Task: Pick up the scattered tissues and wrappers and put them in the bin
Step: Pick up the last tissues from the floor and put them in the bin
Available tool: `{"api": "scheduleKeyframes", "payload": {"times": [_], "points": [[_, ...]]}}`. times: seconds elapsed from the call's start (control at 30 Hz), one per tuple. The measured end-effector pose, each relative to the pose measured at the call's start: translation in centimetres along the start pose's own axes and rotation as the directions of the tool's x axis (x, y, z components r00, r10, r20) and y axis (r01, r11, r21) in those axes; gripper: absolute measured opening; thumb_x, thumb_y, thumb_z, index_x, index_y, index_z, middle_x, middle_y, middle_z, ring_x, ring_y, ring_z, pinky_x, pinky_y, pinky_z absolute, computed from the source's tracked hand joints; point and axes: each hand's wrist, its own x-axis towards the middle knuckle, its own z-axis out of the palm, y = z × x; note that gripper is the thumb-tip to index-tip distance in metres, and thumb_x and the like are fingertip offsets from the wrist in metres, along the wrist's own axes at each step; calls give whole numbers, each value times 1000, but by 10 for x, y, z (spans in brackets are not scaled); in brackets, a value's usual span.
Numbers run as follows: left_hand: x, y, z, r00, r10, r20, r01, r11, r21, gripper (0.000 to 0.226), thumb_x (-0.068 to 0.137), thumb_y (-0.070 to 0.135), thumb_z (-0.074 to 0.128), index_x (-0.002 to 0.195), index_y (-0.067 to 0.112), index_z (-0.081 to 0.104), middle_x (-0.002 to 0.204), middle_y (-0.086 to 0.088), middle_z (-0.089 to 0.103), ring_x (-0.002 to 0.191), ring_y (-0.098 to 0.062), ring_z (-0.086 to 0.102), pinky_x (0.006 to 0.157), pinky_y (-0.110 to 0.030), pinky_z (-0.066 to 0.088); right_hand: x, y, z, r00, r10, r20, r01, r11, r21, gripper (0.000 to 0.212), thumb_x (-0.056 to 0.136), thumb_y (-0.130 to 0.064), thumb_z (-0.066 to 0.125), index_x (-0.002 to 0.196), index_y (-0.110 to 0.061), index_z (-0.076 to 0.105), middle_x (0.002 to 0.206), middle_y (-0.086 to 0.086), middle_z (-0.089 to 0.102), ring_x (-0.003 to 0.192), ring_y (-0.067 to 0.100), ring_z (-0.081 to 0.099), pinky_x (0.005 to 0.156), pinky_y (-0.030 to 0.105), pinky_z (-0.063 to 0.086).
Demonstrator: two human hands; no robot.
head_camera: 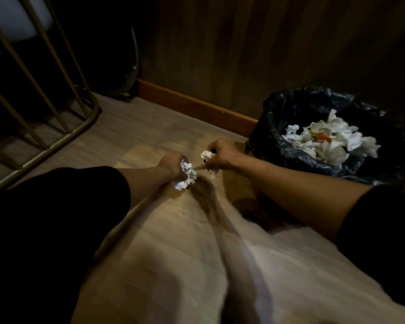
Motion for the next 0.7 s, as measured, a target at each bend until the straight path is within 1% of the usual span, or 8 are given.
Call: {"api": "scheduleKeyframes", "payload": {"times": [0.07,0.13,0.23,0.33,0.43,0.47,0.57,0.7], "points": [[-3,16,-15,999,23,-38,-23,1000,-8,46,71,23,83,114,19,68,119,-8,69,109,-26,63,84,-26,47,-13,-9,-41,999,-53,11,54,995,-81,24,76,-22,83,96,-13,71,91,0,68,83,14,64,57,23,45],[-5,33,-35,995,42,-91,-44,999,-15,47,73,21,82,117,18,67,118,-8,69,108,-26,64,81,-25,46,-31,-18,-88,993,-122,-1,119,970,-210,27,76,-27,84,95,-13,71,87,-1,64,82,15,60,54,23,41],[-11,55,-73,984,74,-162,-74,997,9,50,72,20,82,119,16,67,117,-10,70,108,-28,64,85,-29,49,-59,-22,-151,981,-186,-55,157,927,-340,31,73,-29,86,97,-14,72,90,1,63,88,19,59,67,29,44],[-16,81,-110,977,94,-193,-79,994,81,48,70,23,84,116,15,69,116,-12,70,109,-28,64,83,-28,47,-84,-10,-202,972,-202,-118,141,909,-393,31,72,-28,85,96,-13,72,88,1,61,87,20,58,69,30,43],[-17,113,-136,965,111,-239,-105,994,39,41,74,26,82,111,13,72,111,-12,72,104,-29,66,83,-32,50,-98,21,-236,963,-157,-221,79,942,-326,22,74,-26,85,83,-19,66,81,-4,57,86,19,57,60,27,38],[-17,127,-141,959,123,-256,-125,992,9,40,74,25,82,111,13,72,109,-12,73,103,-28,67,83,-33,51,-103,35,-244,961,-117,-249,46,961,-272,22,75,-25,85,85,-19,66,84,-5,57,88,17,56,55,23,35],[-18,161,-154,948,114,-296,-168,972,-163,45,74,20,83,116,13,69,112,-11,72,104,-27,67,89,-35,54,-110,60,-256,965,2,-262,-40,989,-141,41,76,-23,84,112,-12,68,103,-2,58,94,15,56,53,15,35],[-15,222,-155,931,121,-343,-233,922,-309,49,70,22,85,116,17,70,111,-6,72,103,-22,67,93,-33,54,-126,88,-273,961,128,-247,-125,992,25,45,77,-17,83,118,-9,66,101,3,65,75,14,66,44,16,46]]}}
